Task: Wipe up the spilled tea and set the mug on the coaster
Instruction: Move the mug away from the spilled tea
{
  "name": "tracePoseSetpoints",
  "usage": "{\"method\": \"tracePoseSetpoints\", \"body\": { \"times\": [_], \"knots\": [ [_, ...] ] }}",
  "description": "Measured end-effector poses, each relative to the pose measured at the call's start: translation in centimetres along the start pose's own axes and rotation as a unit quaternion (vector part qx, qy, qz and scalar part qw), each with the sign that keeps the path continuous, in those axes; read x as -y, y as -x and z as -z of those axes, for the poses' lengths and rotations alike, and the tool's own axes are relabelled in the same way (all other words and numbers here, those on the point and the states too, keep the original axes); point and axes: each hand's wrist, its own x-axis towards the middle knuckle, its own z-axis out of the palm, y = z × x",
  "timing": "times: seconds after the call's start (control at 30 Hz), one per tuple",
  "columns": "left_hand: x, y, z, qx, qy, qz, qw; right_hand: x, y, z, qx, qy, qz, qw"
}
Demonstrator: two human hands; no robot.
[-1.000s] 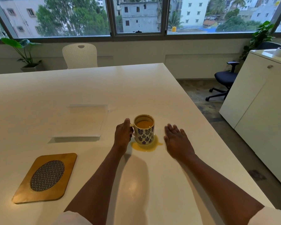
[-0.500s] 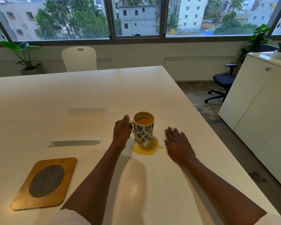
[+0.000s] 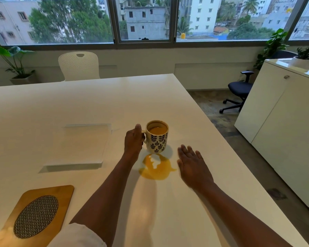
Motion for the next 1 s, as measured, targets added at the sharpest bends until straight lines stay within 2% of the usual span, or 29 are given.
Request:
{"method": "tracePoseSetpoints", "body": {
  "times": [0.37,0.73,1.0],
  "knots": [
    [0.4,-3.3,-3.2,0.015,-0.028,-0.016,0.999,0.1,0.1,0.2,-0.001,0.001,0.005,1.000],
    [1.8,-6.8,-4.8,0.046,0.002,-0.017,0.999,-0.2,0.0,0.0,-0.003,0.001,-0.005,1.000],
    [2.2,-8.8,-5.3,0.039,0.022,-0.007,0.999,-0.1,-0.1,-0.2,-0.003,0.003,-0.009,1.000]
  ]
}}
